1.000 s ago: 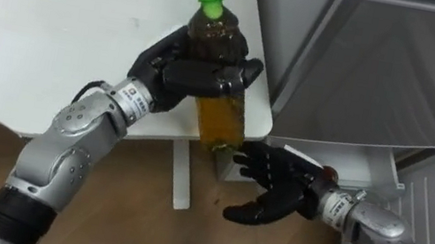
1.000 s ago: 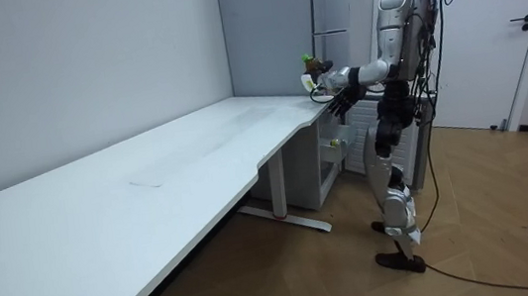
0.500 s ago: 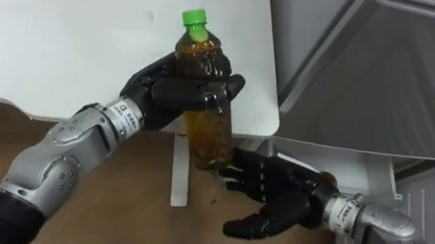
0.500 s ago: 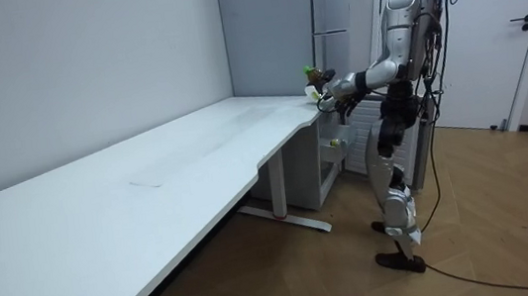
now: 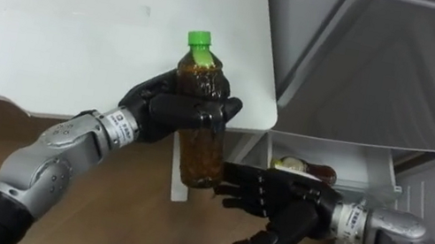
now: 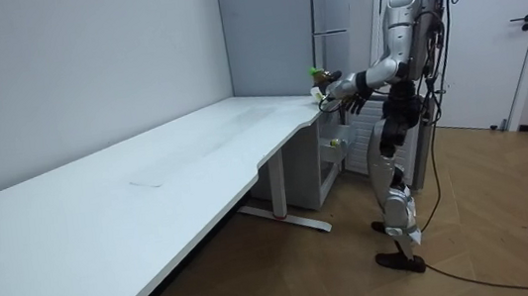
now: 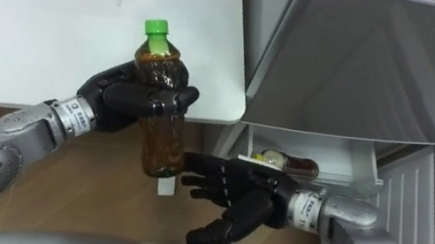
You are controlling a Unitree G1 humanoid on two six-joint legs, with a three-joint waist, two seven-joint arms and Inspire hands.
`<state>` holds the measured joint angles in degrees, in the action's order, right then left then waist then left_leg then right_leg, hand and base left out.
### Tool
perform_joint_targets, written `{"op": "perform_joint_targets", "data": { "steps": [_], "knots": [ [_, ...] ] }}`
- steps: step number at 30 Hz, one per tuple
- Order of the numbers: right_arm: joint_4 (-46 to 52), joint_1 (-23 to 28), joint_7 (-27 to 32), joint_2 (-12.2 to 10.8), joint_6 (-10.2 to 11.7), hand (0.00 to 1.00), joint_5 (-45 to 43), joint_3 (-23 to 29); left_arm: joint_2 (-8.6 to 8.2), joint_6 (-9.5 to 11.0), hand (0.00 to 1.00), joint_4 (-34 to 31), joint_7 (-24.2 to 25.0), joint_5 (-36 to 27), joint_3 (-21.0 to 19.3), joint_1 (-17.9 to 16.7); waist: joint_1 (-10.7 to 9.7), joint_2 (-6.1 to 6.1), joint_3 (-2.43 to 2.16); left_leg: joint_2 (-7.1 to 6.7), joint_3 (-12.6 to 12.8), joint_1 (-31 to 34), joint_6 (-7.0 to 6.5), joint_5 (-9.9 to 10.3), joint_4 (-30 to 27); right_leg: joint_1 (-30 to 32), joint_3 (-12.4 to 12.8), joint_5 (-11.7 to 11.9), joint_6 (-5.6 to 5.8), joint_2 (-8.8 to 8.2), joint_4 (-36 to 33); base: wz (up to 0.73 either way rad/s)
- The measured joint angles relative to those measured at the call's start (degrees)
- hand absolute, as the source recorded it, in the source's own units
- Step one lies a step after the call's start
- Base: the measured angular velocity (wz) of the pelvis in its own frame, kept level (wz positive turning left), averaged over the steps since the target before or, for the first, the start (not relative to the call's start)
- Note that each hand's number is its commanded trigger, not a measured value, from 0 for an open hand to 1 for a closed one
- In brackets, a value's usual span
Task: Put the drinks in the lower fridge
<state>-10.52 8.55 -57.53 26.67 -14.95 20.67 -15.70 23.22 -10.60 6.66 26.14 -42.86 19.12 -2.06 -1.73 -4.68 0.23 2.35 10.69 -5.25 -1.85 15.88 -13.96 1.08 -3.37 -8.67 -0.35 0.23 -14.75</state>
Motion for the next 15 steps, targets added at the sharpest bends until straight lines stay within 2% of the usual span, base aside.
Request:
{"op": "perform_joint_targets", "data": {
  "steps": [5, 10, 15],
  "knots": [
    [-1.4, 0.4, -0.1, 0.1, 0.0, 0.0, 5.8, -1.8, 0.33, 2.0, 1.0, 2.0, 2.9, 0.1, 2.0, 0.2, -0.2, 0.0, 0.07, 0.0, 0.0, 0.0, -0.01, 0.0, 0.4, -0.3, 0.0, 0.0, 0.0, 0.03, 0.0, 0.0],
    [-2.4, 0.8, 0.0, 0.7, 0.0, 0.0, 9.0, -4.4, 0.91, 3.7, 1.0, 4.0, 5.6, 0.0, 3.7, 1.5, -0.1, 0.41, 0.37, -0.04, 0.0, 0.2, -0.03, 0.0, 0.3, -0.2, 0.0, 0.0, 0.0, 0.03, -0.1, 0.0],
    [-2.3, 1.1, 0.4, 0.7, 0.0, 0.0, 9.1, -4.8, 1.04, 3.9, 1.0, 4.1, 7.3, 0.0, 5.6, 1.7, -0.2, 0.82, 0.38, 0.01, 0.0, 0.7, -0.03, 0.0, 0.2, 0.2, 0.0, 0.0, 0.0, 0.02, -0.2, 0.0]
  ]
}}
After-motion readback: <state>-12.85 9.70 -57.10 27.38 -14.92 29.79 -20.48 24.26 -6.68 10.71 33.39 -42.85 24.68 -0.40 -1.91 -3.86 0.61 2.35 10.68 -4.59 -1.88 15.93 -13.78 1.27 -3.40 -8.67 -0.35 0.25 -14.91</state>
